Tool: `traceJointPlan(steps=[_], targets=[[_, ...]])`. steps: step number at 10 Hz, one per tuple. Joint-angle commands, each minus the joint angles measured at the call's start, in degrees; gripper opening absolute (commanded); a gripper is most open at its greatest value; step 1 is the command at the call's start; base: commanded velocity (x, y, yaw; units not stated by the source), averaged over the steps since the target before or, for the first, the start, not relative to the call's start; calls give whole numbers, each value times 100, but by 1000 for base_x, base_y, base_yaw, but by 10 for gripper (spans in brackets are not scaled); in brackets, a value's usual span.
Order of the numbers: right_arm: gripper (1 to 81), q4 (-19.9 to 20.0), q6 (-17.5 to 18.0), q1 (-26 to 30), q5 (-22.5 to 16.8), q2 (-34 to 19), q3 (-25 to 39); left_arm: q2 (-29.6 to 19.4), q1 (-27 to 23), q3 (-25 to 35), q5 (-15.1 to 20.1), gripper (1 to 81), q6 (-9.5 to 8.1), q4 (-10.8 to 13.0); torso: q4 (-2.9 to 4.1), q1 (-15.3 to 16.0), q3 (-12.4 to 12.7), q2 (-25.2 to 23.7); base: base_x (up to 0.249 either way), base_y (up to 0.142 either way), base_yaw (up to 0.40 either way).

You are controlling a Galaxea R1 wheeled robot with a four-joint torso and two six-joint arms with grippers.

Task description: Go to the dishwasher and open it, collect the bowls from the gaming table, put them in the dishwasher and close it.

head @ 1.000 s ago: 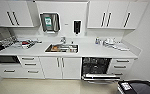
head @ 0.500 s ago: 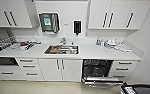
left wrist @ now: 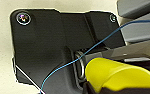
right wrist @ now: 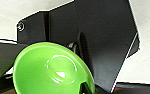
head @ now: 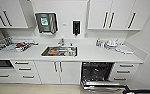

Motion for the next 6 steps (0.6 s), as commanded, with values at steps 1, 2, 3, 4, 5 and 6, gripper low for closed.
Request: traceJointPlan(steps=[1,2,3,4,5,6], targets=[[10,-18,-6,214,-276,18,28,-43,-153,24,180,10,3,51,0,0,0,0,135,-76,0],[10,-18,-6,214,-276,18,28,-44,-153,24,180,10,3,42,0,2,-2,2,135,-76,0],[10,-18,-6,222,-276,27,28,-44,-153,24,180,10,3,51,0,9,-2,6,135,-76,0],[10,-18,-6,222,-276,27,28,-52,-153,24,180,10,3,42,0,9,-2,6,135,-76,0],[10,-27,-15,231,-276,44,28,-52,-144,24,180,10,3,51,0,-2,0,0,135,-76,0],[10,-27,-15,240,-276,53,28,-53,-144,24,180,10,3,42,0,-9,0,-2,135,-76,0]])
